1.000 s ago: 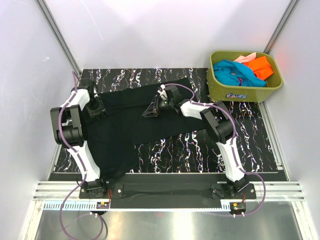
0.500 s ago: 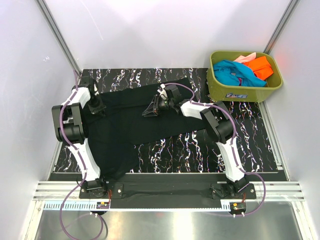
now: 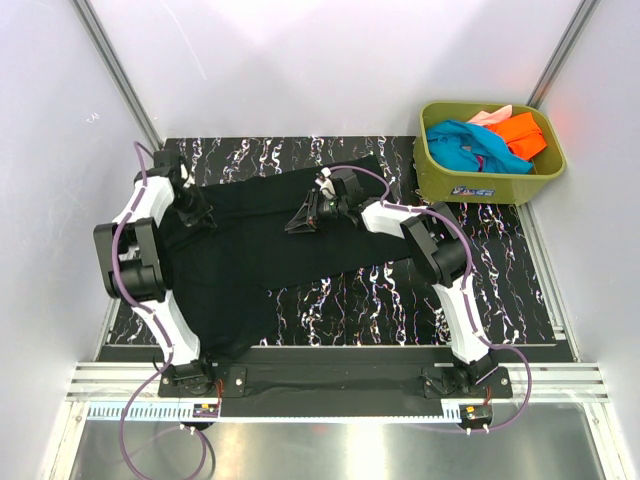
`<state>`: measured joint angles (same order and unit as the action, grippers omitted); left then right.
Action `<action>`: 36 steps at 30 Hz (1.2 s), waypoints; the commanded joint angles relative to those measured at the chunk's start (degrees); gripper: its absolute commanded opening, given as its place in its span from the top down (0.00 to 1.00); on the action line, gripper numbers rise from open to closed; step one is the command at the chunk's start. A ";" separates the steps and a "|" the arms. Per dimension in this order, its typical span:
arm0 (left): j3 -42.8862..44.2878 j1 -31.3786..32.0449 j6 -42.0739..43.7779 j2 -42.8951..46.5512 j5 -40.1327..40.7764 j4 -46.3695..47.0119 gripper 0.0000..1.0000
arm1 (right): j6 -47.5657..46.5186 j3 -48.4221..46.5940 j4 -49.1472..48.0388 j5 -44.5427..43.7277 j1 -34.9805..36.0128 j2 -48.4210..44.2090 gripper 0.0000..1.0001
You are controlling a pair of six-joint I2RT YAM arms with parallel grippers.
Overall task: Fold and stack the t-shirts
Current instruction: Fold the tshirt
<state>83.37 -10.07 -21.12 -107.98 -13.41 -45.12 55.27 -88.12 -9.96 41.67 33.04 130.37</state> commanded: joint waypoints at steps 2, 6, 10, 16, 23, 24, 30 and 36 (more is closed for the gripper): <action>-4.00 -0.39 -4.71 4.62 -8.56 0.73 1.00 | -1.30 -2.50 0.64 0.96 -0.34 -3.89 0.75; -9.79 -0.92 -6.47 7.78 -10.84 2.84 1.00 | -2.09 -2.50 2.22 0.69 -0.43 -4.33 0.75; -12.09 -1.01 -7.00 8.93 -12.43 2.68 1.00 | -2.62 -2.15 3.10 0.43 -0.52 -4.77 0.75; -14.46 -1.10 -7.26 10.68 -10.42 2.15 0.71 | -5.07 -1.44 9.39 -1.67 -1.04 -6.08 0.75; -18.50 -0.92 -7.09 20.26 -4.35 0.39 0.37 | -24.82 -6.45 40.51 -17.93 -2.10 -11.97 0.66; -20.08 -0.92 -7.18 22.79 -3.74 -0.13 0.37 | -25.90 -6.02 42.63 -21.42 -2.97 -13.80 0.64; -32.10 0.39 -14.97 37.01 0.99 -1.36 0.48 | -29.87 6.60 51.70 -31.29 -10.42 -24.34 0.50; -39.95 5.49 -20.27 44.54 4.53 0.82 0.48 | -31.44 15.07 50.82 -32.79 -17.04 -29.47 0.41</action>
<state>44.69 -6.70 -37.26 -63.96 -12.51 -46.96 26.85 -75.37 38.48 12.80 17.37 102.78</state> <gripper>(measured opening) 0.518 0.578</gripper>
